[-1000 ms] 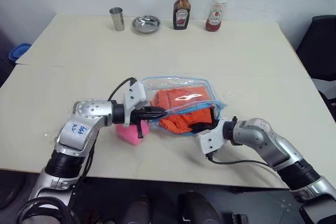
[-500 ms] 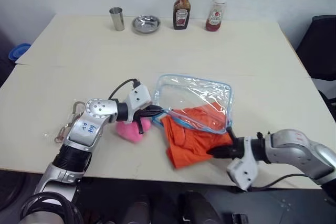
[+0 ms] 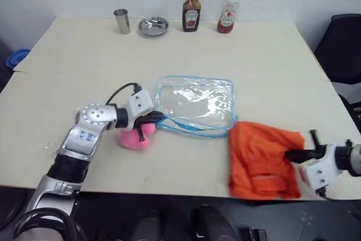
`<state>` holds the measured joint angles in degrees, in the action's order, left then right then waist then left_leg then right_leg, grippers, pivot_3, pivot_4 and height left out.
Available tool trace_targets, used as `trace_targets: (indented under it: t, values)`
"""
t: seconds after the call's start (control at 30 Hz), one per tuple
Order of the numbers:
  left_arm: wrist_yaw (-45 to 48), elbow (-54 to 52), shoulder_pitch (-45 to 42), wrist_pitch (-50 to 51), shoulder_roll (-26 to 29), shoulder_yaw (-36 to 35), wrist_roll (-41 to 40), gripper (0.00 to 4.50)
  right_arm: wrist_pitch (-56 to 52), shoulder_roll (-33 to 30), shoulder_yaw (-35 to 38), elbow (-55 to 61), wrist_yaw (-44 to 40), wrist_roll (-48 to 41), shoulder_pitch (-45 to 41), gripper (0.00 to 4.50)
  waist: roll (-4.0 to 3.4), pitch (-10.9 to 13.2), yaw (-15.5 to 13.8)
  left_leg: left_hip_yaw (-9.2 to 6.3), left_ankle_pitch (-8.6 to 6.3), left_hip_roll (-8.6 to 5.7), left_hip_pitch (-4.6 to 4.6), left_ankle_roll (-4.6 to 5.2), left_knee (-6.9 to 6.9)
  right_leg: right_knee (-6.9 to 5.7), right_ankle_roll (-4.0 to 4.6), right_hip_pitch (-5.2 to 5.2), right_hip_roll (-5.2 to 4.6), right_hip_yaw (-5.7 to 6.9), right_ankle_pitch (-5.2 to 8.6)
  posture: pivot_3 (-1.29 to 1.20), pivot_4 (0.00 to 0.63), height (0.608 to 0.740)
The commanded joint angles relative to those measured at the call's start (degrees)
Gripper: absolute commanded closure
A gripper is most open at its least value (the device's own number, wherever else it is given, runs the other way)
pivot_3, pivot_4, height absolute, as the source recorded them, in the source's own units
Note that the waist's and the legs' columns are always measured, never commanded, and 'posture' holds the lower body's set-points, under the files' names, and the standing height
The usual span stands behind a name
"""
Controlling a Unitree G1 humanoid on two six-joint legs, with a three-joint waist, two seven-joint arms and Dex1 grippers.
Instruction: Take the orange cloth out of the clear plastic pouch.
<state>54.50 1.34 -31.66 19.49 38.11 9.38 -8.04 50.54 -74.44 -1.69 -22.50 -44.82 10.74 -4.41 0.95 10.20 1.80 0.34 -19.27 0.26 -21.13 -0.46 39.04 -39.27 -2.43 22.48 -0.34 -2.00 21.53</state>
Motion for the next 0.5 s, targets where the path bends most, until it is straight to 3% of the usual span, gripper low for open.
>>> trace_targets:
  t: [0.03,0.13,0.27,0.5]
  values:
    - [5.01,-5.84,2.87,0.52,2.3,-0.83,-3.37,4.5,-6.82,1.9,4.15,0.12,-0.73,-8.27,-0.5,4.45,0.0,0.0,0.2,0.02,0.0,0.02,0.01,0.0,-0.01,0.0,0.0,0.0,0.01,-0.02,0.0,0.0,0.15,0.74]
    - [10.44,-12.51,6.48,2.51,4.52,-0.72,-7.97,4.5,-21.02,7.86,6.88,5.91,0.23,-16.35,0.11,4.45,0.02,0.0,0.19,0.01,0.0,0.12,-0.01,0.0,-0.02,0.03,0.0,-0.02,0.08,0.0,0.0,0.0,0.15,0.74]
    - [11.27,-15.13,8.2,3.15,5.86,-0.23,-7.93,4.5,-40.35,14.66,9.99,14.29,3.59,-22.24,0.12,4.45,-0.1,0.01,-0.25,0.0,-0.01,0.11,-0.04,-0.02,0.02,-0.01,0.0,-0.02,0.07,0.0,0.0,0.0,0.15,0.74]
    - [9.98,-13.62,7.79,3.53,6.77,-0.37,-6.08,4.5,-45.18,16.71,10.9,14.94,6.76,-15.86,1.95,4.45,-0.11,0.0,-0.35,-0.03,-0.05,0.08,-0.1,0.05,0.0,0.1,0.0,-0.02,0.04,0.02,0.0,0.0,0.15,0.74]
